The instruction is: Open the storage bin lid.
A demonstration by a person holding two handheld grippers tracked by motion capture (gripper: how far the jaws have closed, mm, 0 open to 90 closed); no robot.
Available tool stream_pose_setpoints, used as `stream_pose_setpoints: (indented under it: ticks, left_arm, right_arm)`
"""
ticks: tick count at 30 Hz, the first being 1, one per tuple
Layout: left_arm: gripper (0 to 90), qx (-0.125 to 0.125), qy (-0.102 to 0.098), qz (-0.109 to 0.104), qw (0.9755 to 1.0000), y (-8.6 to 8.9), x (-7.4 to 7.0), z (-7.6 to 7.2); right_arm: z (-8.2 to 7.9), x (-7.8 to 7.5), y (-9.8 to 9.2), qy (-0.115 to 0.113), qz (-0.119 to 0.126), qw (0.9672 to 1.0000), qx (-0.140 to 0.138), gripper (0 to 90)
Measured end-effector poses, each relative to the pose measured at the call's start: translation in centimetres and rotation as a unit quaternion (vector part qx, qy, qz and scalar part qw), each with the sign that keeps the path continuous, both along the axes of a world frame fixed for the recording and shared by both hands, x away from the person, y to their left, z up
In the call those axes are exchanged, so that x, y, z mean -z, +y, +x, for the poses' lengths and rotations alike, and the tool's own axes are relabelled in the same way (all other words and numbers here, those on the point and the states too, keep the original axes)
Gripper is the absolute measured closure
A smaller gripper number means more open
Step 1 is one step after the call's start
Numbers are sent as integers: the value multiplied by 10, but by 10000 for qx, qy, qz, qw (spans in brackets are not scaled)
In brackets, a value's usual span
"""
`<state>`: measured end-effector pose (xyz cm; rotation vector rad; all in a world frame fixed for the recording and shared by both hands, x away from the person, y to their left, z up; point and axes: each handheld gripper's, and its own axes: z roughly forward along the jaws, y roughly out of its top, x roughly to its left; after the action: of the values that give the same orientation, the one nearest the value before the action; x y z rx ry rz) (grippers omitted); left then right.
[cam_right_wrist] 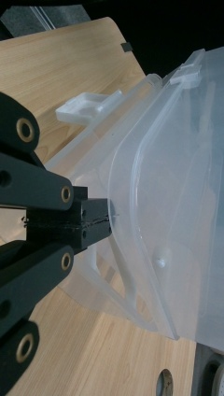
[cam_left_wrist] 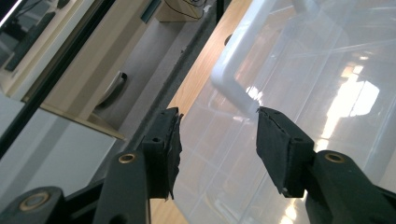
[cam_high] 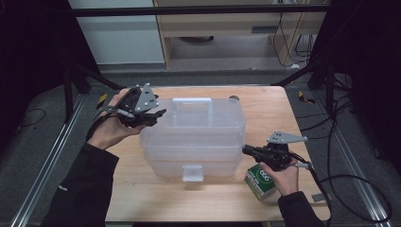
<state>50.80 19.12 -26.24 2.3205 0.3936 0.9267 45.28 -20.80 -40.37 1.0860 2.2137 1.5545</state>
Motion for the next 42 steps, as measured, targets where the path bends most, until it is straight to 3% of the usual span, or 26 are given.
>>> stream_pose_setpoints:
  ticks: [3, 6, 8, 9, 10, 15, 17, 19, 22, 23, 24, 27, 28, 30, 32, 34, 35, 36, 37, 38, 39, 41, 42]
  left_arm:
    - [536, -198, 6, -376, 9991, 16, 2, -4]
    - [571, -321, -32, -547, 9980, 23, 2, -6]
    - [590, -493, -61, -809, 9955, 34, 5, -10]
    - [598, -493, -61, -809, 9955, 34, 5, -10]
    - [614, -580, -65, -1022, 9930, 41, 7, -13]
    - [660, -829, -113, -1271, 9884, 55, 16, -22]
    - [679, -891, -83, -1446, 9854, 61, 21, -25]
    - [688, -944, -77, -1457, 9848, 64, 23, -27]
    - [703, -1040, -64, -1580, 9819, 70, 29, -30]
    - [713, -1148, -70, -1679, 9791, 74, 33, -33]
    - [717, -1148, -70, -1679, 9791, 74, 33, -33]
    - [736, -1384, -91, -1953, 9709, 85, 42, -39]
    - [745, -1384, -91, -1953, 9709, 85, 42, -39]
    - [755, -1538, -118, -2087, 9657, 91, 48, -42]
    - [773, -1610, -187, -2181, 9624, 97, 54, -45]
    - [811, -1764, -137, -2369, 9553, 105, 63, -51]
    - [822, -1816, -110, -2405, 9535, 107, 66, -53]
    - [837, -1816, -110, -2405, 9535, 107, 66, -53]
    - [851, -1876, -58, -2482, 9504, 112, 73, -57]
    - [866, -1904, -18, -2493, 9495, 114, 77, -59]
    - [874, -1904, -18, -2493, 9495, 114, 77, -59]
    - [891, -1949, 73, -2541, 9473, 119, 85, -62]
    - [894, -1956, 176, -2517, 9477, 121, 91, -64]
  right_arm:
    - [0, 0, 0, 2, -27, 10000, 0, 900]
    - [0, 0, 0, 5, -30, 10000, -5, 900]
    - [0, 0, 0, -2, -48, 10000, -4, 900]
    - [0, 0, 0, -4, -49, 10000, 0, 900]
    - [0, 0, 0, 3, -49, 10000, -4, 900]
    - [0, 0, 1, 3, -74, 10000, 6, 900]
    - [0, 0, 1, 3, -76, 10000, 13, 900]
    - [0, 0, 1, 14, -78, 10000, 14, 900]
    - [0, 0, 1, 5, -85, 10000, 15, 900]
    - [0, 0, 1, 15, -87, 10000, 13, 900]
    - [0, 0, 1, 15, -87, 10000, 13, 900]
    - [0, 0, 1, 17, -95, 10000, 9, 900]
    - [0, 0, 1, 17, -95, 10000, 9, 900]
    - [0, 0, 1, 21, -97, 10000, 4, 900]
    - [0, 1, 1, 22, -100, 9999, 4, 900]
    - [0, 0, 1, 23, -105, 9999, 5, 900]
    - [0, 0, 1, 23, -110, 9999, 4, 900]
    - [0, 1, 1, 14, -105, 9999, 8, 900]
    - [0, 1, 2, 34, -104, 9999, 6, 900]
    - [0, 1, 2, 25, -105, 9999, 11, 900]
    - [0, 1, 2, 25, -105, 9999, 11, 900]
    - [0, 1, 2, 40, -97, 9999, 10, 900]
    - [0, 1, 2, 44, -101, 9999, 7, 900]
